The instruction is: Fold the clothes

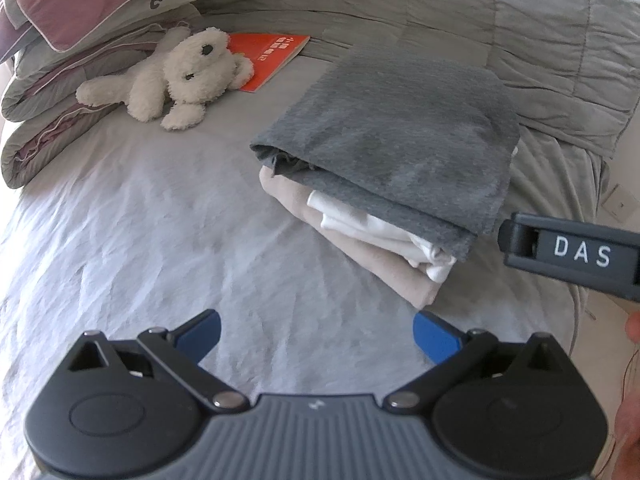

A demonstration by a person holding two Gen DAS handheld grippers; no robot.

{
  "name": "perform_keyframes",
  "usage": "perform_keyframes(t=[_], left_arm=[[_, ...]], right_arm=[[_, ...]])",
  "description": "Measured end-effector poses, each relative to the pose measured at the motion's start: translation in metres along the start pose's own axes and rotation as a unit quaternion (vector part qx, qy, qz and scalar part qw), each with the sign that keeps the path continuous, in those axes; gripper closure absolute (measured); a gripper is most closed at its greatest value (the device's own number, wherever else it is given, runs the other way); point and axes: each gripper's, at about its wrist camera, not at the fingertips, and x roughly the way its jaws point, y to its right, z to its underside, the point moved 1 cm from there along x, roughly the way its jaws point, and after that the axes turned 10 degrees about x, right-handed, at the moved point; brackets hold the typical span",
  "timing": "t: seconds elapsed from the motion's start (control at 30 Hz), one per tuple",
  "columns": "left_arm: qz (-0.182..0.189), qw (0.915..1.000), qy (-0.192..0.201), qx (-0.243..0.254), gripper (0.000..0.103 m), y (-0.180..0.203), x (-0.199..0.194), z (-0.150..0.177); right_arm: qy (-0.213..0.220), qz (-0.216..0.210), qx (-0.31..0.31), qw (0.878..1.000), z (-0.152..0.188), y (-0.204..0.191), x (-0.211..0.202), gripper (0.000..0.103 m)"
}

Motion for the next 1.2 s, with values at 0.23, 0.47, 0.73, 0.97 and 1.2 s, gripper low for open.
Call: perform_keyframes(t=[0.23, 0.47, 0.73, 0.97, 1.2], left_arm=[[0.001, 1.0, 0.0, 0.002, 0.001, 0.0036, 0.0005, -0.0009], [0.002, 1.0, -0.002, 0.003, 0.001, 0.0041, 0.0013, -0.0012], [0.002, 1.0, -0.001, 0.004, 0.001, 0.0036, 0.0019, -0.0008], [0.004, 1.0, -0.001, 0.004, 0.001, 0.0039, 0.0026, -0.0012], [0.004, 1.0, -0.001, 0.004, 0.001, 0.0057, 0.0026, -0.0022]], right_arm=[[-0.001, 0.0, 0.0, 1.0, 0.0002, 0.0015, 0.0002, 0.0], [-0.001, 0.0, 0.001, 1.0, 0.0001, 0.0013, -0.0001, 0.0], [-0.003, -0.001, -0.001, 1.0, 0.0006, 0.0012, 0.0003, 0.0], [-0.003, 0.0, -0.003, 1.0, 0.001, 0.0, 0.0006, 0.0], [-0.004, 0.001, -0.005, 1.0, 0.0025, -0.0009, 0.0002, 0.0]])
